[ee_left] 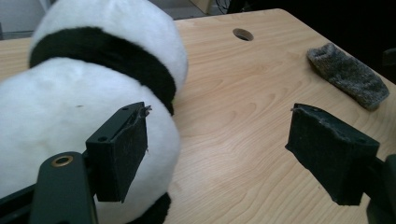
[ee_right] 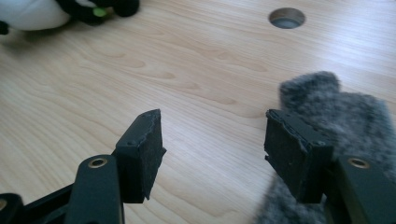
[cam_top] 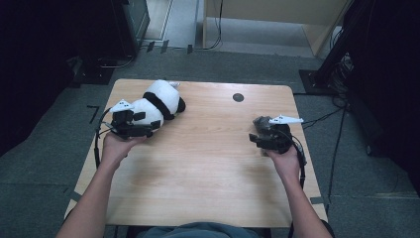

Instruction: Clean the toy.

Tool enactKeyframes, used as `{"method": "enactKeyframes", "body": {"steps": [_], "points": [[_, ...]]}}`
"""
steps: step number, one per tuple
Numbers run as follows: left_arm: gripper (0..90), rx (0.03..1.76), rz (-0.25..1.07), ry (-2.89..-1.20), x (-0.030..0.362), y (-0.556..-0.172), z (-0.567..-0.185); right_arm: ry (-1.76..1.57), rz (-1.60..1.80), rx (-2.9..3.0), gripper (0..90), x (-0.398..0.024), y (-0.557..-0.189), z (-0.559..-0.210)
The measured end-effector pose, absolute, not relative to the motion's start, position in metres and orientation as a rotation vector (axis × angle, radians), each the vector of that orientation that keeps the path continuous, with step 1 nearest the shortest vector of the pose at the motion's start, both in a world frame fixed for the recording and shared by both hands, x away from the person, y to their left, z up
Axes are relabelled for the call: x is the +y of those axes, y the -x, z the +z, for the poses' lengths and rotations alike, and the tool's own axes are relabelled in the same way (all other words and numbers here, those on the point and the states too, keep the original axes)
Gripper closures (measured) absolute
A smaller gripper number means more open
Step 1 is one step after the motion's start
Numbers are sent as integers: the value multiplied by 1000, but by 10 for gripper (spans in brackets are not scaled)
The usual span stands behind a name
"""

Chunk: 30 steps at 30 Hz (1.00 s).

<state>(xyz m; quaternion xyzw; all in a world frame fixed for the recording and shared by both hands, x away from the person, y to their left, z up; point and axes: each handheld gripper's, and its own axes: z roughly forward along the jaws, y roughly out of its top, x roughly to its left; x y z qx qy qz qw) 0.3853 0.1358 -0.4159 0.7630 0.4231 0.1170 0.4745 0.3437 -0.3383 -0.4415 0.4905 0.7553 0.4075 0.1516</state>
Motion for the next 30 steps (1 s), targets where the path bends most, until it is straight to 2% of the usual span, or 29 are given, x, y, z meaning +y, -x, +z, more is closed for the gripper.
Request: {"method": "enactKeyframes", "body": {"steps": [21, 27, 30], "points": [[211, 890, 166, -2062, 60, -372, -466, -1165, 1166, 2371, 372, -268, -334, -464], [212, 864, 167, -2134, 46, -369, -482, -1140, 1102, 2426, 372, -251, -333, -478], [220, 840, 219, -2220, 39, -368, -490, -1130, 1059, 2459, 373, -245, -334, -487]]}}
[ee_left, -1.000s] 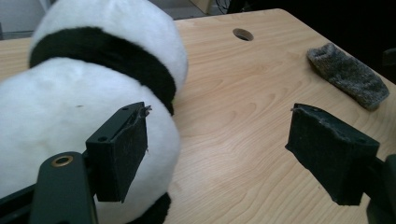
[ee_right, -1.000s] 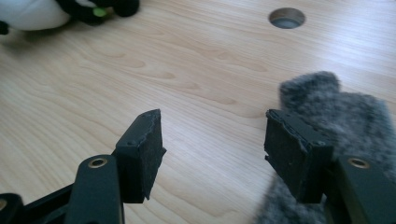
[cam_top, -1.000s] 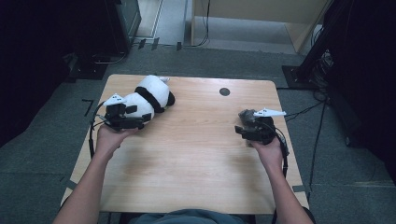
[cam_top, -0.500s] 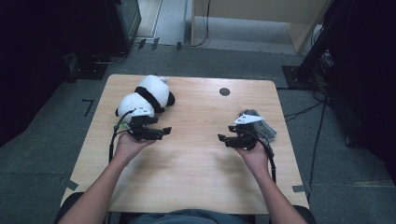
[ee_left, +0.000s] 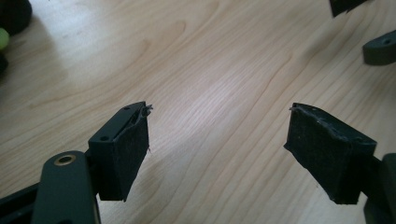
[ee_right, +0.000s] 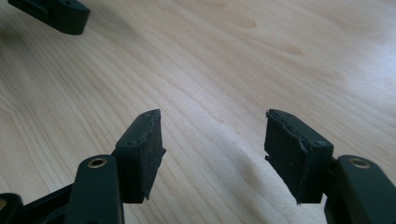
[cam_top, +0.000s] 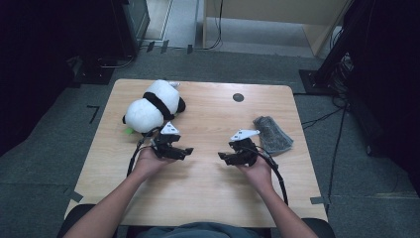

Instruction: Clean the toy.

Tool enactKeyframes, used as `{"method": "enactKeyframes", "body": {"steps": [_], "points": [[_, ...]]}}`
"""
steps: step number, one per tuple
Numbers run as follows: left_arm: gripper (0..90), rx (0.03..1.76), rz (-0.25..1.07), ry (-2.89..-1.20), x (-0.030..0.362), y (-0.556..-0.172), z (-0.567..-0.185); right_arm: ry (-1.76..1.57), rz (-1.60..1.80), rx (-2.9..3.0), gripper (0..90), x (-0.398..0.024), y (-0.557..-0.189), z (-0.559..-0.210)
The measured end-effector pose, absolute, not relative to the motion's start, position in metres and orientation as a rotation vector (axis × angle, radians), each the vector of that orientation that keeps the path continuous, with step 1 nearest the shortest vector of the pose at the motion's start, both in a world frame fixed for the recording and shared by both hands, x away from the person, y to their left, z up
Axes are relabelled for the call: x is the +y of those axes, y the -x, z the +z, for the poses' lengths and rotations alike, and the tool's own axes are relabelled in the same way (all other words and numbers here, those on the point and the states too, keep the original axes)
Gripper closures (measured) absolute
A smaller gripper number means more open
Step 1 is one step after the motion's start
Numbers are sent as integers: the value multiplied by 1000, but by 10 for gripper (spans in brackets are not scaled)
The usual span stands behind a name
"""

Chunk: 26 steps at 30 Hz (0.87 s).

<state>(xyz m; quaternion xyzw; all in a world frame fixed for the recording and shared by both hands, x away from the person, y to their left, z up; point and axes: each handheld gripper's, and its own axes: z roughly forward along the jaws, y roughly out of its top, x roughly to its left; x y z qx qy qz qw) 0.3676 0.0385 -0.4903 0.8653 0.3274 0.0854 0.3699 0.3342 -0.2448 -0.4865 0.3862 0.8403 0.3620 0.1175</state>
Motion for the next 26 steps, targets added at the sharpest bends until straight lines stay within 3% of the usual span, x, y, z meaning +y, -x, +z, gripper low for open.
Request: {"method": "enactKeyframes", "body": {"steps": [11, 26], "points": [[233, 786, 202, -2335, 27, -366, -506, -1131, 933, 2513, 386, -239, -335, -506], [222, 780, 217, -2334, 29, -367, -507, -1106, 958, 2502, 378, -240, -335, -508]]}}
